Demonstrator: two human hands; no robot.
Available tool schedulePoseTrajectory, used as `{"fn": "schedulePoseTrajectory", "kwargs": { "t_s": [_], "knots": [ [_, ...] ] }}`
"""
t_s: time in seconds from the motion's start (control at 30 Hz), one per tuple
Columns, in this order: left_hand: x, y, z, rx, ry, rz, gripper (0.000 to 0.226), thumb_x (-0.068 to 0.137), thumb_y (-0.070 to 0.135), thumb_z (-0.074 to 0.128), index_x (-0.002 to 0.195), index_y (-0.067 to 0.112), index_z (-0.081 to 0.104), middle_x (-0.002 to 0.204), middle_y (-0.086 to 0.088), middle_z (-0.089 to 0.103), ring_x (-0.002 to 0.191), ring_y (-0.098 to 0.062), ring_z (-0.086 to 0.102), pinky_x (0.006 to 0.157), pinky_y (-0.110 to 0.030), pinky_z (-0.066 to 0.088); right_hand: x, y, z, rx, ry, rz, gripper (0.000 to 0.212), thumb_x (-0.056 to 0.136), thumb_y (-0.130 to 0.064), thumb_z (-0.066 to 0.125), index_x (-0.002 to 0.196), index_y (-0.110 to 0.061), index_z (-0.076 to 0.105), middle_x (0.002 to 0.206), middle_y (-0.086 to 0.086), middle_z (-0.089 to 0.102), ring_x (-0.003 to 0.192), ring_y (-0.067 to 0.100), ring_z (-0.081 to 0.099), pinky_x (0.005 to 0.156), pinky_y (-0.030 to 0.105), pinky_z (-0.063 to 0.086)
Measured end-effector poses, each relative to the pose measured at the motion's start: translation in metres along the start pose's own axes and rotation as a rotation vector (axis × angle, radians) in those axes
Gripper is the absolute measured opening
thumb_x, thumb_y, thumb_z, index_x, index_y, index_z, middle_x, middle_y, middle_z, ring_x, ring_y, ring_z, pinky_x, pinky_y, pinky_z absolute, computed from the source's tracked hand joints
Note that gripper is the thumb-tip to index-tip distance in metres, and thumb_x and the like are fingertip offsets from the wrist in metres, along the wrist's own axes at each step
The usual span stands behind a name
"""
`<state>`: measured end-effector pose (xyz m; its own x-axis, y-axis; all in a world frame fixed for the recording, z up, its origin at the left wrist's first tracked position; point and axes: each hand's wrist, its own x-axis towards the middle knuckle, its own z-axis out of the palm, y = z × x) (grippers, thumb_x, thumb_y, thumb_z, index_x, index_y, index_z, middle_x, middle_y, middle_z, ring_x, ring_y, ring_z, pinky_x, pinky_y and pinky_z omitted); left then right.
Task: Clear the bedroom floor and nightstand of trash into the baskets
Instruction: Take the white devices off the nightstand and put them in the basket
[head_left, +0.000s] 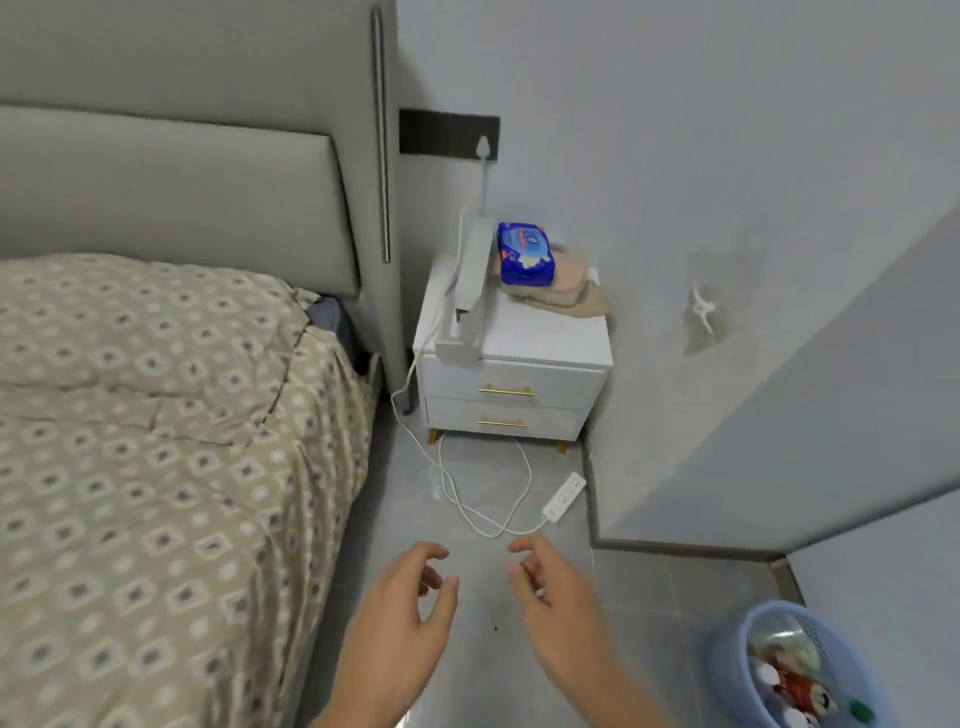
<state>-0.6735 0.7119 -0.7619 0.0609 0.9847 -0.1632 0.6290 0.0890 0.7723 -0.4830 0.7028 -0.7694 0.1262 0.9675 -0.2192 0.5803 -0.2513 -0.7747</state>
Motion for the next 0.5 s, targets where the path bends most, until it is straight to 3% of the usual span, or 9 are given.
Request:
{"fn": "schedulePoseTrajectory", "kwargs": {
  "t_s": [0.13, 0.37, 0.5],
  "knots": [
    [0.061, 0.008, -0.048, -0.041, 0.055, 0.021, 0.011, 0.092, 0.035, 0.067, 0.1, 0.04, 0.061, 0.078, 0.013, 0.067, 0.082, -0.003, 0.064, 0.077, -0.031, 0.052, 0.053, -0.065, -0.004, 0.012, 0.008, -0.046, 0.011, 0.102, -0.032, 0.054, 0.109, -0.038, 0.059, 0.082, -0.011, 0.062, 0.079, 0.005, 0.06, 0.07, 0.017, 0.047],
    [0.191, 0.015, -0.041, -0.02, 0.02, 0.017, 0.011, 0.093, 0.032, 0.065, 0.1, 0.038, 0.06, 0.079, 0.01, 0.067, 0.079, -0.004, 0.064, 0.077, -0.033, 0.054, 0.204, -0.073, -0.023, 0.155, 0.135, 0.018, 0.019, 0.096, -0.029, 0.064, 0.112, -0.035, 0.056, 0.104, -0.013, 0.06, 0.087, 0.007, 0.064, 0.086, 0.038, 0.057],
    [0.284, 0.024, -0.025, 0.058, 0.027, 0.018, 0.025, 0.093, 0.035, 0.065, 0.116, 0.035, 0.056, 0.098, 0.011, 0.067, 0.094, -0.007, 0.064, 0.087, -0.037, 0.054, 0.309, -0.085, -0.03, 0.125, 0.193, 0.026, 0.036, 0.094, -0.037, 0.066, 0.125, -0.033, 0.05, 0.122, -0.006, 0.049, 0.102, 0.013, 0.058, 0.093, 0.04, 0.053]
  ]
}}
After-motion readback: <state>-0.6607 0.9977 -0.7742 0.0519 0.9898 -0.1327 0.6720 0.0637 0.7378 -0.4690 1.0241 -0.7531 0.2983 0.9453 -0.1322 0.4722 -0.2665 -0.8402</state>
